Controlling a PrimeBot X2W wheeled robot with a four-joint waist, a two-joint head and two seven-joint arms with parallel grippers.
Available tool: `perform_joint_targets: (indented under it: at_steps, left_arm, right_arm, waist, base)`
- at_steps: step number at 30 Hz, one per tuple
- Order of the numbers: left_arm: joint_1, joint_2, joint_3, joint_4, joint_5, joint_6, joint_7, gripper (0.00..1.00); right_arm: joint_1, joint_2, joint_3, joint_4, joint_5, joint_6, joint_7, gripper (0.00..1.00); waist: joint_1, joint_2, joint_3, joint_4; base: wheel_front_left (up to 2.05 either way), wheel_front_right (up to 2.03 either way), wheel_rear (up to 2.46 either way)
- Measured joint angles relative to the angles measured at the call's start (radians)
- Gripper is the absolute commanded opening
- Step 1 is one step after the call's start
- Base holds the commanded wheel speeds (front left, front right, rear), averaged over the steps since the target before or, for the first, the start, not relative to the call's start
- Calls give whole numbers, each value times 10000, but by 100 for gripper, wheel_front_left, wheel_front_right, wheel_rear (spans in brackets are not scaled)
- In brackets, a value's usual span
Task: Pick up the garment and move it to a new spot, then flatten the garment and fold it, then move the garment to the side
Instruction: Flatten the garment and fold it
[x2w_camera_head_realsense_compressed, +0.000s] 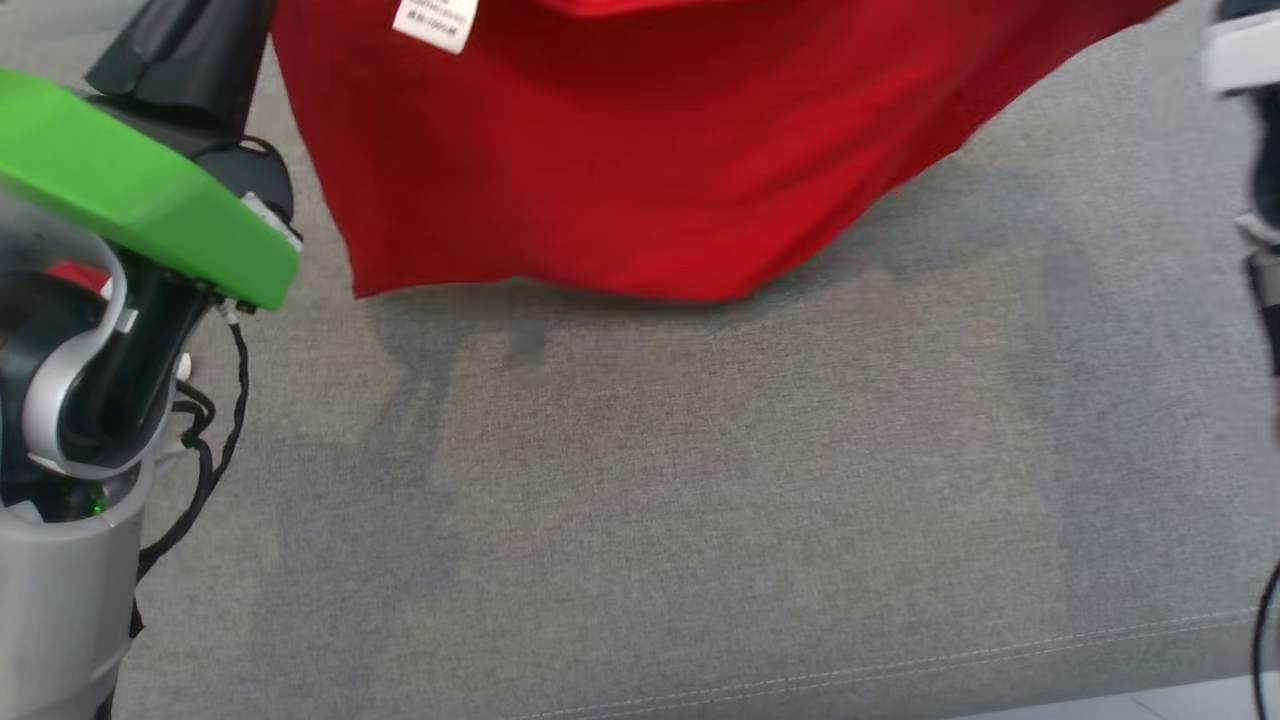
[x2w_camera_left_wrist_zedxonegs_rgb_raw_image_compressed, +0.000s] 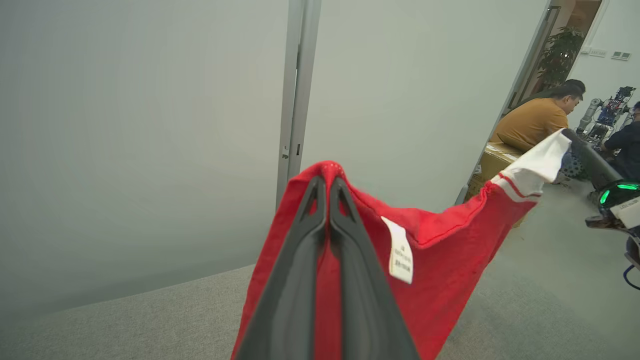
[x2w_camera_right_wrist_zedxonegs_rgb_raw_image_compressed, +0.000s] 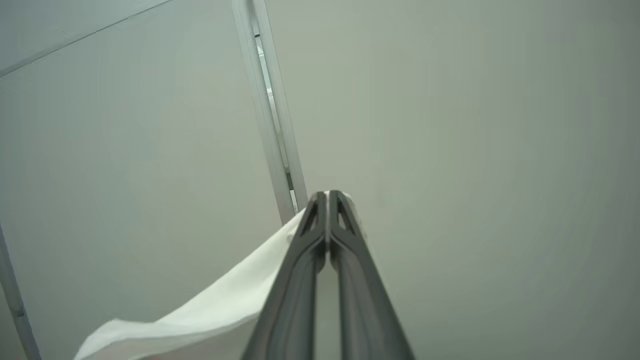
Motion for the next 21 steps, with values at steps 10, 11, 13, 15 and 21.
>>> perform_joint_targets:
  at_steps: [10, 11, 13, 15, 21]
  left_arm:
    - [396, 487, 560, -1074, -660, 0, 430, 0]
    - [558, 506, 552, -1277, -840, 4, 610, 0]
    - [827, 539, 500, -1732, -1035, 10, 945, 0]
    - [972, 546, 435, -2188, -1200, 12, 1214, 0]
    - [1029, 669, 445, -3565, -1509, 42, 1931, 0]
  right_arm:
    - [238, -1361, -1603, -2738, 1392, 0, 2, 0]
    - [406, -1465, -1716, -2997, 1515, 0, 48, 0]
    - [766, -1691, -1918, -3549, 1708, 0, 403, 0]
    - [1148, -1908, -2169, -4117, 1871, 0, 769, 0]
    - [1836, -2368, -2721, -5841, 2518, -4, 1841, 0]
  waist:
    - [0, 0, -842, -362]
    - [0, 0, -915, -404]
    - [0, 0, -1014, -510]
    - [0, 0, -1064, -608]
    - [0, 0, -914, -720]
  base:
    - [0, 0, 0]
    - [0, 0, 0]
    - [0, 0, 0]
    - [0, 0, 0]
    - [0, 0, 0]
